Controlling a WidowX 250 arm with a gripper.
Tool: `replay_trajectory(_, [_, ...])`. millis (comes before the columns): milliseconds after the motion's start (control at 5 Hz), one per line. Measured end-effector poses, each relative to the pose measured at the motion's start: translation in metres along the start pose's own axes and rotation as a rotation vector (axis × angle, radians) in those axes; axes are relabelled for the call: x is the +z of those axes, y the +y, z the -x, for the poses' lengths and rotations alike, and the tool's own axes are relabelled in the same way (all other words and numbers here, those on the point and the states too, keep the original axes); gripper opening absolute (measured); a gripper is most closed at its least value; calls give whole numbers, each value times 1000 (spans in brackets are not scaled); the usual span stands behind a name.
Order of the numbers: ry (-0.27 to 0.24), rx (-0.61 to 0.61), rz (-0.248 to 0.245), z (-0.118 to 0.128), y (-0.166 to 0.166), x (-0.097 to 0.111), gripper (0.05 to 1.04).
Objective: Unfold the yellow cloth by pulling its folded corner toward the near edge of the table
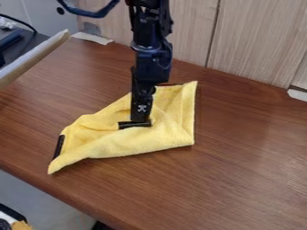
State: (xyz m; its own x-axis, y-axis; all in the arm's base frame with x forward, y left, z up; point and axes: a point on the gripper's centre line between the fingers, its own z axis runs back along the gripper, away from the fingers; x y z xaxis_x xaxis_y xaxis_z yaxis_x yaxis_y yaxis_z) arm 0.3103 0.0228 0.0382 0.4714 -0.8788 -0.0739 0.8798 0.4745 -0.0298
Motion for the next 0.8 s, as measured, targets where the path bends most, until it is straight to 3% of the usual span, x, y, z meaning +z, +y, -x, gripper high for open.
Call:
replay_trajectory(200, [-3, -29, -2, -3, 5, -4, 907])
replay_trajectory(600, [5, -26, -15, -1, 7, -4, 321])
replay_trajectory(800, [5, -23, -15, -1, 7, -4, 128])
